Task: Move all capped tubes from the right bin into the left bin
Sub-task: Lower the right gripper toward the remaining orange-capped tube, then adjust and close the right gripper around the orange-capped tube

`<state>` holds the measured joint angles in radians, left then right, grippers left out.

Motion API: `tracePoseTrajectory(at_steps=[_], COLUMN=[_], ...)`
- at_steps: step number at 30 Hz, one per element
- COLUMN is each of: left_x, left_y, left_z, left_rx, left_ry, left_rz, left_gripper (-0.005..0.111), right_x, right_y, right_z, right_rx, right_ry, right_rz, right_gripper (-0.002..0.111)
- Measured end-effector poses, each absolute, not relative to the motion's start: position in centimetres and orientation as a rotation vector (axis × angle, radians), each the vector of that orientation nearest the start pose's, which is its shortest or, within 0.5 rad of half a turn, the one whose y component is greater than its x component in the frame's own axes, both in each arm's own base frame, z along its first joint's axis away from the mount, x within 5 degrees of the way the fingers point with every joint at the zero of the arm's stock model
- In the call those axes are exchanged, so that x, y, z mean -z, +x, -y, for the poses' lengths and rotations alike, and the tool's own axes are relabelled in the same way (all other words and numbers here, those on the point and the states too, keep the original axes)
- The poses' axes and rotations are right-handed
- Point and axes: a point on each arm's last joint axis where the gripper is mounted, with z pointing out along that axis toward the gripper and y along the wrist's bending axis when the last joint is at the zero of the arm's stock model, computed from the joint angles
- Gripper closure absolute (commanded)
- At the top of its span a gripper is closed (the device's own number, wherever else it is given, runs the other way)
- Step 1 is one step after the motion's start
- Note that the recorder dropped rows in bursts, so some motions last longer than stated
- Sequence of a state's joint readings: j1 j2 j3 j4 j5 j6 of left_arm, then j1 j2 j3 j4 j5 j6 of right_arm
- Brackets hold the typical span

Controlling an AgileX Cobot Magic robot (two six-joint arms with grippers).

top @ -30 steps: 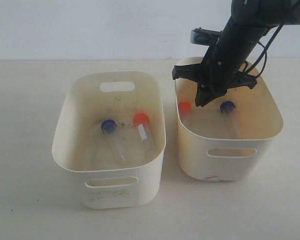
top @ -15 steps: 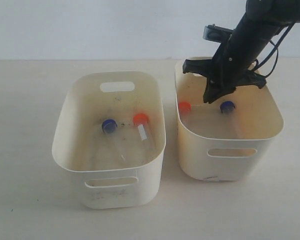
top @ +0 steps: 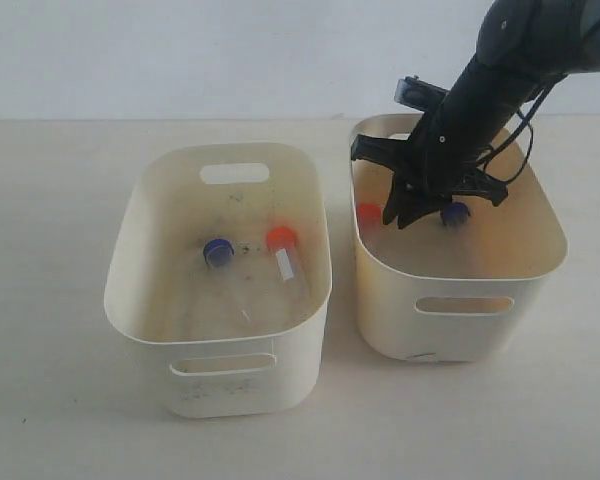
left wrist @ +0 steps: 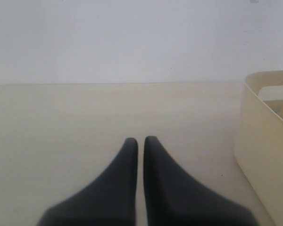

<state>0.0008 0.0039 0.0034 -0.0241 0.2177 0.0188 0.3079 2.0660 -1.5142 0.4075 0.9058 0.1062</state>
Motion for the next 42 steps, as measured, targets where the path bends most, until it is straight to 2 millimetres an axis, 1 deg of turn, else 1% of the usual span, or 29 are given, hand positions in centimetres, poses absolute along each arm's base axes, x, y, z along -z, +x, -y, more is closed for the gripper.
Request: tracePoseTrajectory(at_steps=[1,2,13,23,26,27,31,33,35,42], left_x=[-19.2,-19.2,-19.2,-19.2,-19.2,-19.2,-19.2,-19.2,-19.2,-19.2], left_y=[5.6,5.6,5.6,5.6,5.6,5.6,5.6,5.6,5.6,5.6], left_z=[0.0,0.0,0.0,0.0,0.0,0.0,0.0,0.0,0.0,0.0], left_rx=[0.007,0.007,0.007,0.007,0.007,0.007,0.007,0.007,0.007,0.007], left_ry=[-0.001,-0.001,-0.001,-0.001,-0.001,-0.001,-0.001,-0.001,-0.001,-0.001], left_rz=[-1.709,-1.709,-1.709,-1.709,-1.709,-1.709,-1.709,-1.709,-1.709,-1.709], left_gripper=[0.103,0.103,0.103,0.103,0.103,0.103,0.103,0.103,0.103,0.103], right_x=[-17.6,-17.3,-14.8,-14.6,-14.7,-14.7,-14.6,-14.2,-13.3,-13.2], right_y=[39.5,39.5,39.8,40.0,40.1,40.1,40.1,40.1,40.1,40.1], right_z=[-15.5,-15.6,-15.6,-15.7,-15.9,-15.9,-16.0,-16.0,-16.0,-16.0], right_rx=[-0.571,-0.571,-0.572,-0.601,-0.648,-0.655,-0.658,-0.66,-0.655,-0.66], right_ry=[0.033,0.034,0.044,0.045,0.068,0.06,0.036,0.038,0.043,0.039], right_rz=[-2.967,-2.972,-3.029,-3.004,-2.994,-2.991,-2.985,-2.994,-3.02,-3.026], right_gripper=[0.066,0.064,0.064,0.063,0.046,0.043,0.045,0.045,0.045,0.045])
